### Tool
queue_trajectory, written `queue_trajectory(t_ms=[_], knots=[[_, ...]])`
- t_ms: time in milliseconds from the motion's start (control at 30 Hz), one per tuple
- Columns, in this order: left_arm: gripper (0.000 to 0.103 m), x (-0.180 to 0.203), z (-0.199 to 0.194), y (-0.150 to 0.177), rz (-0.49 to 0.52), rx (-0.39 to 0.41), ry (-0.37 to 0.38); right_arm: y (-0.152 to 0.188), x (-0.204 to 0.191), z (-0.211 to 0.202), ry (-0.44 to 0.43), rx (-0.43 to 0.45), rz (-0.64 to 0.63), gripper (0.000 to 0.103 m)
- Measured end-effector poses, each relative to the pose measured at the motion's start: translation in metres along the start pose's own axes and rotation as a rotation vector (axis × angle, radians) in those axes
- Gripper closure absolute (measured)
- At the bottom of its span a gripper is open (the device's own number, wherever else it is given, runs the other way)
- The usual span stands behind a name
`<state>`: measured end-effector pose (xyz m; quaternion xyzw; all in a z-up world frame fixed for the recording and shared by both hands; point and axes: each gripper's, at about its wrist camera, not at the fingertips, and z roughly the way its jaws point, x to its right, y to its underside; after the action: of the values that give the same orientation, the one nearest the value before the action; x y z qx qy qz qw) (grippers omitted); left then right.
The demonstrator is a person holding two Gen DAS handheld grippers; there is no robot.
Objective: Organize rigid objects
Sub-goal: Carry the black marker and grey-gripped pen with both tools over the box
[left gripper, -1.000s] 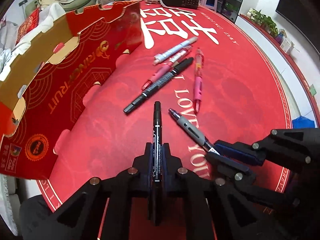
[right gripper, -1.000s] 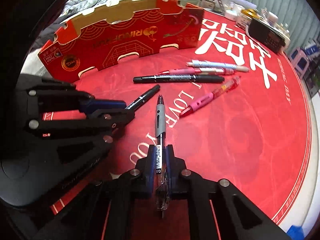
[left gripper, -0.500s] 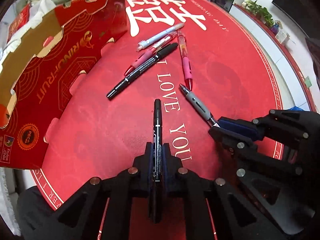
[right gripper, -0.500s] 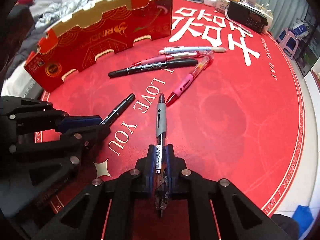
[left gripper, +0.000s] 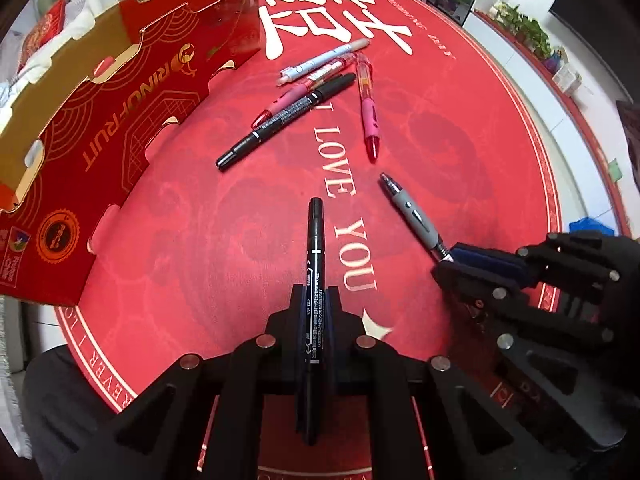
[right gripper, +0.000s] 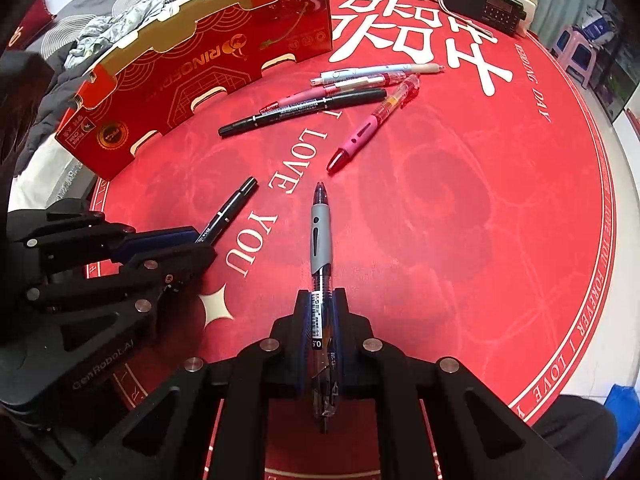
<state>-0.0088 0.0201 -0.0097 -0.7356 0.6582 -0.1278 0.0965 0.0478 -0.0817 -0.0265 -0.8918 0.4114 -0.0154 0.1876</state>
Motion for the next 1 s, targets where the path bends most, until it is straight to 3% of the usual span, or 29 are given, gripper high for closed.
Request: queue_trajectory(t_ms=[267, 1000], knots=[[0.094, 0.006, -0.002, -0.002, 0.029, 0.018, -0.055, 0.002, 0.003, -0.001, -0.031, 0.033, 0.026, 0.092], [0.094, 0.01, 0.0, -0.002, 0.029, 0.036, -0.069, -0.001, 0.006, -0.011, -0.028, 0.086, 0.048, 0.092]])
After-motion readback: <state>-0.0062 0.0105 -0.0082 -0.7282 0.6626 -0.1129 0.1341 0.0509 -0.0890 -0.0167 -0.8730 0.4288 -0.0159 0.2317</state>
